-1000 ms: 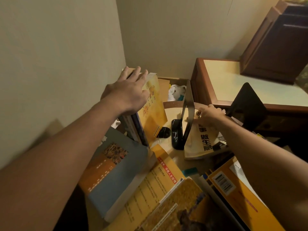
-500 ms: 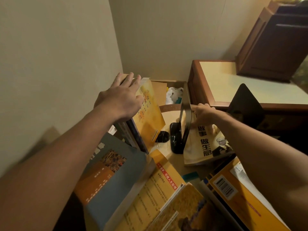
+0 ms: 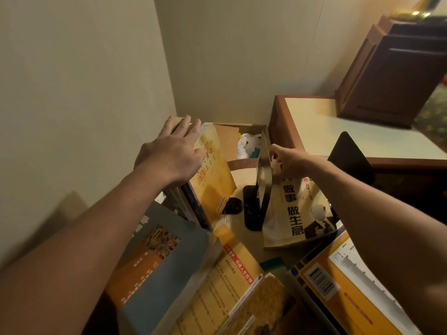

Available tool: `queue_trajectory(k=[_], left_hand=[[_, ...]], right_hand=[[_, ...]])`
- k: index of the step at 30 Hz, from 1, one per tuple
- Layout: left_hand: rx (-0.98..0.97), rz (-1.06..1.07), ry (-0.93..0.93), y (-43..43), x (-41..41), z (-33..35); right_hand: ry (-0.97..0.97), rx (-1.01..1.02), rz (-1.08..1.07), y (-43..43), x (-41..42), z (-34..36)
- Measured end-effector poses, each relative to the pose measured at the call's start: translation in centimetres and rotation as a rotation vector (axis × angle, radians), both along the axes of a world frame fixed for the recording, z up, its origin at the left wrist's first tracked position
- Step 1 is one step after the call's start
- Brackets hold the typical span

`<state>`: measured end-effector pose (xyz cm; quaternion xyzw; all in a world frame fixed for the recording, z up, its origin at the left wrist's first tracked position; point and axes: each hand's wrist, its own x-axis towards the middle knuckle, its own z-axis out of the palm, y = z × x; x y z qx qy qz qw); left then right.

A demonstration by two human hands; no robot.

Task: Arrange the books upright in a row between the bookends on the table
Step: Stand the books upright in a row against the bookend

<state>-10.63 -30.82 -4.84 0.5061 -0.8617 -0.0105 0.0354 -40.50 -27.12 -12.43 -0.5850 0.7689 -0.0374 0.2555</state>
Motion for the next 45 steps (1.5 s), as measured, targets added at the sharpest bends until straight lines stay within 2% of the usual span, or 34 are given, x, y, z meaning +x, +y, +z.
queue_trajectory(k=[7, 10, 17, 23, 27, 32, 36, 41, 45], left_hand=[[0.02, 0.012, -0.002, -0.1, 0.1, 0.0], [0.039, 0.016, -0.01, 0.1, -0.1, 0.2], [0.088, 0.021, -0.034, 0.9, -0.7, 1.1], [0.102, 0.026, -0.033, 0.9, -0.6, 1.1], [0.095, 0.025, -0.032, 0.9, -0.6, 1.0], [0.093, 0.026, -0.022, 0.7, -0.5, 0.8], [0.088, 0.026, -0.02, 0.5, -0.6, 0.7], [0.083, 0.028, -0.014, 0.3, -0.5, 0.5], [0.076, 0.028, -0.011, 0.4, -0.6, 0.5]], right_hand=[[0.039, -0.159, 0.107, 1.0, -0.2, 3.7], [0.046, -0.17, 0.103, 2.2, 0.3, 6.4], [0.226, -0.258, 0.289, 5.5, 1.8, 12.9], [0.267, -0.26, 0.343, 8.0, 2.4, 15.0], [0.209, -0.323, 0.287, 9.4, 1.9, 14.0], [0.045, -0.535, 0.238, 10.1, 3.0, 10.9], [0.245, -0.684, 0.105, 10.9, 3.6, 8.6], [0.397, -0.685, -0.079, 12.4, 4.1, 8.6], [0.36, -0.611, -0.069, 12.7, 4.9, 9.4]])
